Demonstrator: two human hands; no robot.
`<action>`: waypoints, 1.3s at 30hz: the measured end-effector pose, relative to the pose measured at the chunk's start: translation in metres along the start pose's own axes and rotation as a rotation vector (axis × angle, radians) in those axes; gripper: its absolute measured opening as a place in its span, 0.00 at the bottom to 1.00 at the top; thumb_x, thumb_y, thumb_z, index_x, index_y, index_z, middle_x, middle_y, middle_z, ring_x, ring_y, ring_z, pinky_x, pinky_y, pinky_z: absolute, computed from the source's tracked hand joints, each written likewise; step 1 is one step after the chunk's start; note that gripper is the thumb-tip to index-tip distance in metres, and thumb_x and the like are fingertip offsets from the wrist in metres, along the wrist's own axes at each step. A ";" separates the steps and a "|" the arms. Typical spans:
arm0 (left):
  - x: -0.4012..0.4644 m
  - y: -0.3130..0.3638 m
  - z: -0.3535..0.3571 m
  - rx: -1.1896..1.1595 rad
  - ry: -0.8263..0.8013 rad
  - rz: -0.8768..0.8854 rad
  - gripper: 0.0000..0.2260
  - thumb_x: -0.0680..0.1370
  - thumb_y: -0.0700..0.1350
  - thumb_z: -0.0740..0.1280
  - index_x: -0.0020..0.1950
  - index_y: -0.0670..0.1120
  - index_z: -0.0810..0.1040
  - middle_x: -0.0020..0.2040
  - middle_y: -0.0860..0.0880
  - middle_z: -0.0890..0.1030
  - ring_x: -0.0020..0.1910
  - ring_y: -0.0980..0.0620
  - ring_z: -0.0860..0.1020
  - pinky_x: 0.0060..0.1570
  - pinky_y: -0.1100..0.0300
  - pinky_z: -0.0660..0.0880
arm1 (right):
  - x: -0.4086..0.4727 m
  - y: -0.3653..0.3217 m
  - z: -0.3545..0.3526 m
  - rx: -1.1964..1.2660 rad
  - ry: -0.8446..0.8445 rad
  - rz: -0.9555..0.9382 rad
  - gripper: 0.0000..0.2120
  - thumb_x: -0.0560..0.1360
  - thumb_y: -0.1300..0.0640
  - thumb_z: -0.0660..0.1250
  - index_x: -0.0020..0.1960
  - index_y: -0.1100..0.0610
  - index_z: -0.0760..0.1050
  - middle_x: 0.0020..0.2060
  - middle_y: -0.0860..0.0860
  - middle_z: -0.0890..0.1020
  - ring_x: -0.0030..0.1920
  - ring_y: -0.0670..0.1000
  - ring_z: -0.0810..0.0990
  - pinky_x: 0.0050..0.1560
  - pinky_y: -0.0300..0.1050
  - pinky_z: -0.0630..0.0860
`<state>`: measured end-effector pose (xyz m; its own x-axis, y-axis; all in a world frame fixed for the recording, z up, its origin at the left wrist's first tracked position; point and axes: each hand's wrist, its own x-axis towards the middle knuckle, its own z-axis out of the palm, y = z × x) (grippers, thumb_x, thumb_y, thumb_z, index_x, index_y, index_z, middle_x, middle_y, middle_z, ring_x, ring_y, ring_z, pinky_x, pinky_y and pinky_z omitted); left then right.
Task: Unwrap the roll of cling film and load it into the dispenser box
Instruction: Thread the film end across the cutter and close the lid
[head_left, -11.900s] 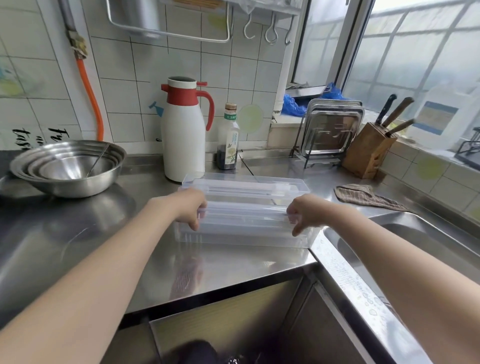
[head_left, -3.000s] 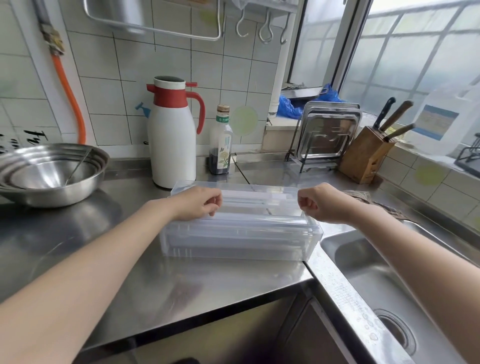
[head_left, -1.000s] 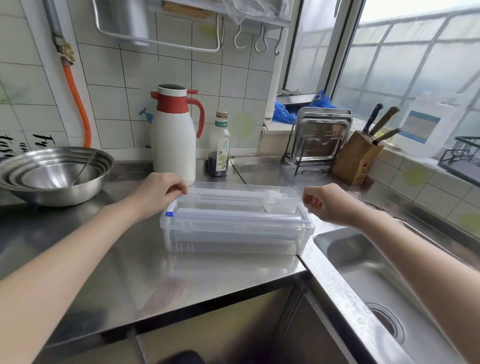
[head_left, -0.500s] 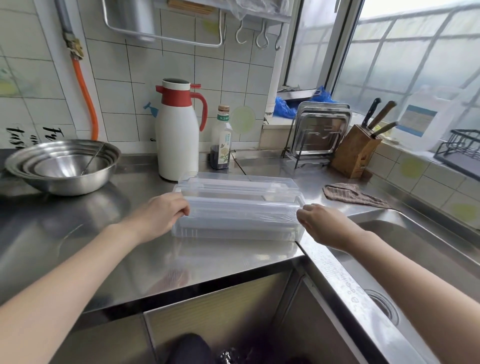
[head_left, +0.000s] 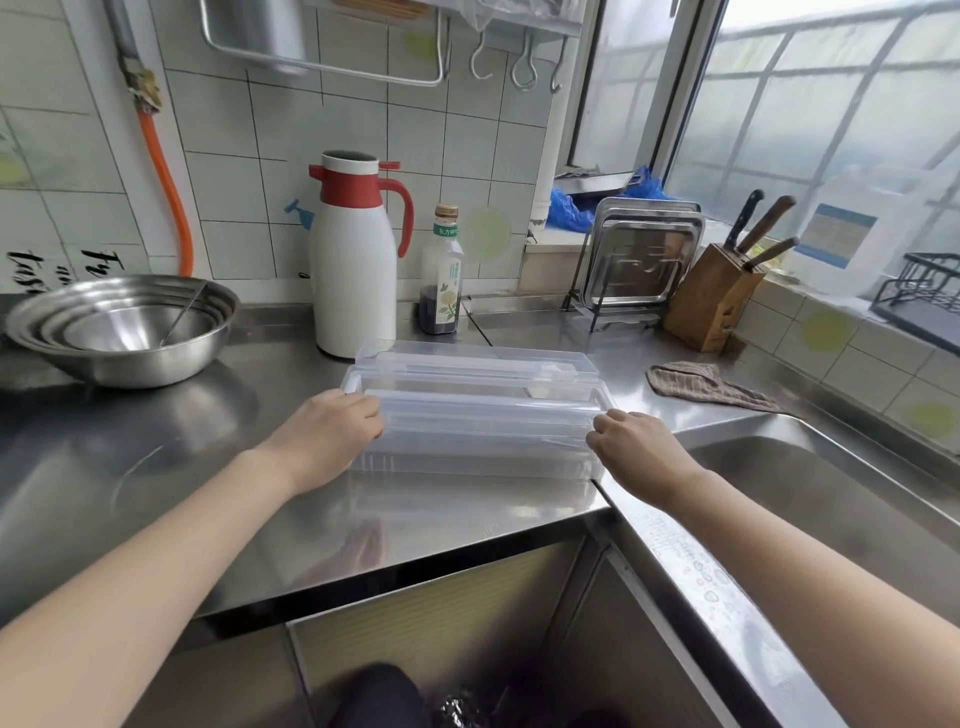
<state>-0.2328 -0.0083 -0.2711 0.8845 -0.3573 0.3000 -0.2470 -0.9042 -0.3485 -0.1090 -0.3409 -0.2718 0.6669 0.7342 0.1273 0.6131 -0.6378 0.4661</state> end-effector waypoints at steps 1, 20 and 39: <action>0.000 -0.002 -0.001 0.006 -0.007 0.015 0.13 0.54 0.32 0.77 0.28 0.46 0.78 0.29 0.50 0.77 0.28 0.49 0.78 0.28 0.60 0.75 | 0.002 0.000 -0.001 -0.021 -0.017 0.001 0.12 0.75 0.66 0.56 0.48 0.56 0.77 0.48 0.51 0.79 0.52 0.53 0.76 0.45 0.44 0.71; 0.070 -0.064 0.027 -0.691 -0.039 -0.891 0.13 0.80 0.49 0.58 0.52 0.42 0.76 0.52 0.43 0.76 0.55 0.42 0.75 0.52 0.53 0.70 | 0.070 0.067 -0.011 0.635 -0.008 0.567 0.18 0.79 0.53 0.59 0.38 0.65 0.75 0.35 0.58 0.78 0.37 0.57 0.76 0.37 0.45 0.69; 0.101 -0.070 0.045 -1.469 0.238 -1.129 0.24 0.81 0.59 0.50 0.58 0.41 0.75 0.55 0.43 0.80 0.51 0.47 0.78 0.56 0.55 0.69 | 0.122 0.067 0.015 1.634 0.064 1.051 0.26 0.81 0.42 0.47 0.56 0.62 0.72 0.45 0.59 0.80 0.47 0.55 0.76 0.58 0.52 0.71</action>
<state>-0.1081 0.0294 -0.2566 0.8180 0.5740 -0.0387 0.1266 -0.1139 0.9854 0.0197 -0.2971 -0.2385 0.9814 -0.0419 -0.1875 -0.1914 -0.2979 -0.9352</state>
